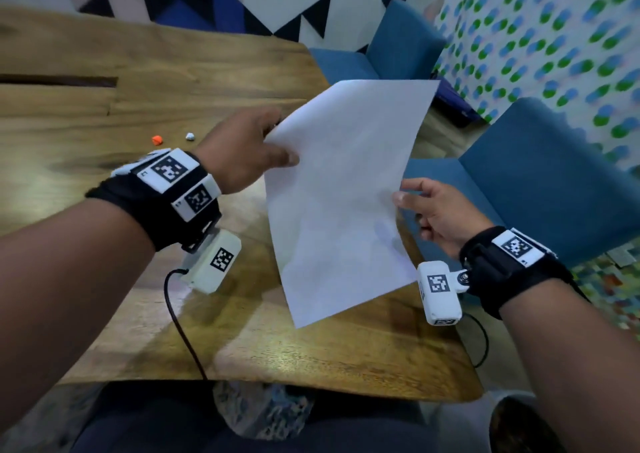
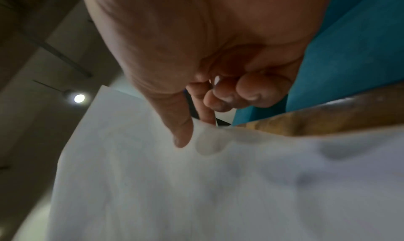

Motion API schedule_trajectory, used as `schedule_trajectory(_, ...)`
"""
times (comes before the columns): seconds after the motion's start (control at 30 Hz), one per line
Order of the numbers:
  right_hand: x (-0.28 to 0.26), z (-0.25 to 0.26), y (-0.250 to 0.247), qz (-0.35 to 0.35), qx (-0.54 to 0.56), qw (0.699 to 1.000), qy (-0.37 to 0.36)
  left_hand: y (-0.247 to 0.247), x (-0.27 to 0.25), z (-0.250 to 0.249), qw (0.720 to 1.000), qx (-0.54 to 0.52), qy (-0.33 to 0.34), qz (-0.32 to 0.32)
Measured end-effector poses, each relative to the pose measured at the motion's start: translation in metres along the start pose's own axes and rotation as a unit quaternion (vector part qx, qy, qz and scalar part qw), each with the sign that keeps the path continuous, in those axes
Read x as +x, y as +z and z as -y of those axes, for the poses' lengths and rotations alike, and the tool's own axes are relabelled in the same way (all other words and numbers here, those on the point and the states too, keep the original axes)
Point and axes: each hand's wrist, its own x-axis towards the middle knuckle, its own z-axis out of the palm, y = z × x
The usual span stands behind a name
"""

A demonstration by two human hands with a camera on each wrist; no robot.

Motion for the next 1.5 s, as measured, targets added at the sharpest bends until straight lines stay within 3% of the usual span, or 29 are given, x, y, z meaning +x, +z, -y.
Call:
schedule_trajectory(0.13, -0.004, 0.018, -0.007, -0.013, 0.016, 0.998, -0.058, -0.018, -0.002, -0.010, 0.992, -0.117, 0.023, -0.030)
schedule_trajectory(0.3, -0.018, 0.044, -0.011, -0.008, 0.092, 0.988, -0.127, -0.027, -0.004, -0.019, 0.950, -0.310, -0.015, -0.024)
schedule_trajectory(0.43, -0.029, 0.057, -0.012, -0.011, 0.132, 0.975, -0.176, -0.021, -0.009, -0.022, 0.949, -0.314, -0.027, -0.028)
schedule_trajectory(0.6, -0.037, 0.051, -0.013, -0.087, 0.066, 0.961, -0.253, -0.012, -0.009, -0.022, 0.958, -0.277, 0.004, -0.075)
schedule_trajectory(0.77, -0.039, 0.029, 0.001, -0.070, 0.039, 0.977, -0.197, 0.003, -0.014, -0.006, 0.971, -0.231, -0.046, -0.039)
schedule_trajectory(1.03, -0.034, 0.035, 0.001, -0.077, 0.023, 0.979, -0.186, 0.001, -0.016, -0.003, 0.980, -0.184, -0.053, -0.046)
schedule_trajectory(1.17, -0.030, 0.057, 0.012, -0.035, 0.071, 0.982, -0.173, -0.024, -0.021, -0.004, 0.984, -0.154, -0.050, -0.075)
schedule_trajectory(1.33, -0.005, 0.054, 0.069, 0.073, 0.024, 0.993, -0.086, -0.067, -0.052, 0.039, 0.977, -0.104, -0.171, -0.074)
schedule_trajectory(1.5, 0.008, 0.033, 0.151, 0.171, -0.050, 0.984, -0.003, -0.093, -0.099, 0.095, 0.956, -0.045, -0.280, -0.069)
